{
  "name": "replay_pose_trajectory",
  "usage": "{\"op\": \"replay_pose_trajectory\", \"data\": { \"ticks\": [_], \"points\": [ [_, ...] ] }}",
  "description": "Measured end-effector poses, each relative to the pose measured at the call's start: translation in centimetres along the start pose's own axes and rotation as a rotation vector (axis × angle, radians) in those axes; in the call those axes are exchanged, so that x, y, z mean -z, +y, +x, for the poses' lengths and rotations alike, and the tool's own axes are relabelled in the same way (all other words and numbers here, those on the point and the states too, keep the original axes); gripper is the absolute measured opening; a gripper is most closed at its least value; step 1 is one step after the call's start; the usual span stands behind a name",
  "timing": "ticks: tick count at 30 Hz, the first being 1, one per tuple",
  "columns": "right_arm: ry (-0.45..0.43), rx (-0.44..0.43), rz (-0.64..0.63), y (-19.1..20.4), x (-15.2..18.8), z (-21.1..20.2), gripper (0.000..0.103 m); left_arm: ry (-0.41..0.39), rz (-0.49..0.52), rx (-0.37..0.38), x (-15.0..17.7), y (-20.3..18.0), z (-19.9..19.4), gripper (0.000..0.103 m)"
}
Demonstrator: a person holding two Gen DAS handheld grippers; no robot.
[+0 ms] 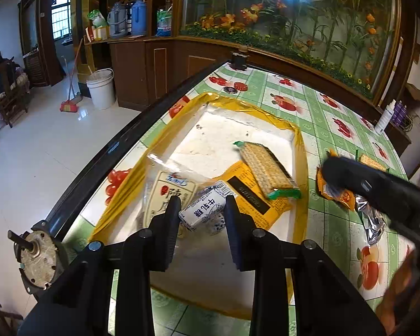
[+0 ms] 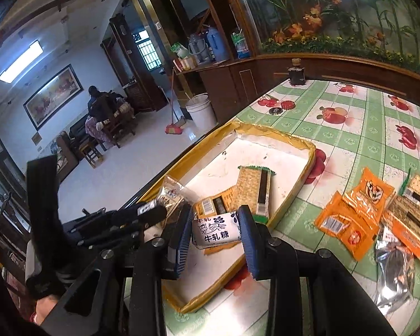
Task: Organize snacks
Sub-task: 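Carry both white candies over the tray and open both grippers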
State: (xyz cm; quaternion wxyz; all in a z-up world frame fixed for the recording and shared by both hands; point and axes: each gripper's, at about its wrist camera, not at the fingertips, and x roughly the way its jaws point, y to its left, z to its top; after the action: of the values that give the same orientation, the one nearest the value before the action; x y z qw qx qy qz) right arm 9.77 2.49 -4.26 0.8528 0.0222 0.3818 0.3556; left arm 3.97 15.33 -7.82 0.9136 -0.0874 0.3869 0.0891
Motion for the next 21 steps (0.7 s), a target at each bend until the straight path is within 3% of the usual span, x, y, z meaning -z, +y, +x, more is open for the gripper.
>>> {"op": "replay_pose_trajectory", "data": {
  "ticks": [8, 21],
  "points": [
    [0.011, 0.021, 0.032, -1.9, -3.0, 4.5, 0.034, 0.01, 0.014, 0.002, -0.7, -1.0, 1.2, 0.029],
    [0.049, 0.036, 0.042, -3.3, -3.7, 7.5, 0.034, 0.036, 0.008, -0.024, -1.0, -0.6, 2.8, 0.029]
  ]
}}
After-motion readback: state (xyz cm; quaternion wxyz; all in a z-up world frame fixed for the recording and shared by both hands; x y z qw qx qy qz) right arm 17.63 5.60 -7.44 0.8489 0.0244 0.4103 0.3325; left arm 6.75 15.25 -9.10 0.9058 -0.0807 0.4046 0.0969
